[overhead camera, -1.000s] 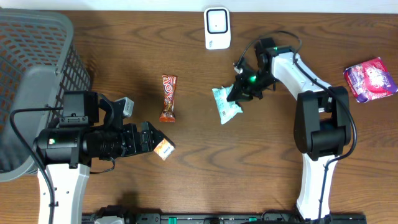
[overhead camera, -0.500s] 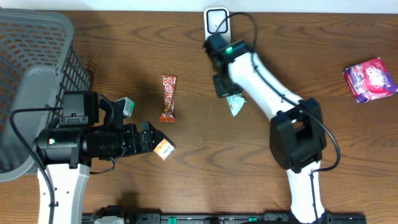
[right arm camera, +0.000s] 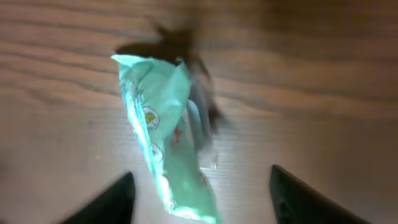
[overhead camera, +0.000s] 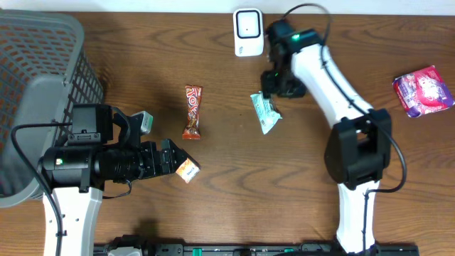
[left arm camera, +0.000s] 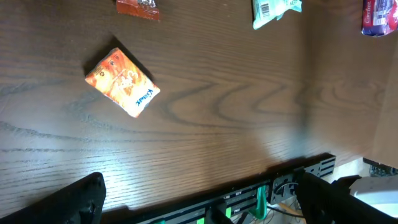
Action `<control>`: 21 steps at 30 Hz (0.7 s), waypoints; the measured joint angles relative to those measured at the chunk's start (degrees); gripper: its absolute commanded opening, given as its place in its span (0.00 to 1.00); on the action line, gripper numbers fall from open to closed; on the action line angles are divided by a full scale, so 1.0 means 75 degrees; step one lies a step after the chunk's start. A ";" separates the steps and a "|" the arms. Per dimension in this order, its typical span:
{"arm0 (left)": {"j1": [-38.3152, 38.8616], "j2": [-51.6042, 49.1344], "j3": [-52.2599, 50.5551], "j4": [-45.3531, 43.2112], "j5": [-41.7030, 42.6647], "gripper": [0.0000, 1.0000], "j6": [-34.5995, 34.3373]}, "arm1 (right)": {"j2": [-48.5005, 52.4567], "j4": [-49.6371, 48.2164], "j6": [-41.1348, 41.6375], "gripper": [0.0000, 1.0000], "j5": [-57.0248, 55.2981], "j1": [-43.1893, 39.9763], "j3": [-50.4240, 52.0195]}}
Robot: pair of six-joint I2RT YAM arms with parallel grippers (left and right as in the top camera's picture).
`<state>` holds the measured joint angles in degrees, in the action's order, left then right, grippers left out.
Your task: Scan the item barcode
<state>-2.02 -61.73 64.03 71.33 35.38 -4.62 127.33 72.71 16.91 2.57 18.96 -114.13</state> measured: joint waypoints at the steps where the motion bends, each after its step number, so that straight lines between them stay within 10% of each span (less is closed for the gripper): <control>1: 0.0000 0.0000 -0.0003 -0.0003 0.0000 0.98 0.0000 | -0.0003 0.0017 -0.0038 0.79 0.0087 -0.0102 -0.0035; 21: 0.0000 0.0000 -0.0003 0.0000 0.0000 0.98 0.0000 | -0.0105 -0.2658 -0.1716 0.91 0.4905 -0.1545 0.3051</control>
<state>-2.02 -61.73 64.01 71.33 35.38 -4.62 126.54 52.77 4.03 39.35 7.38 -91.24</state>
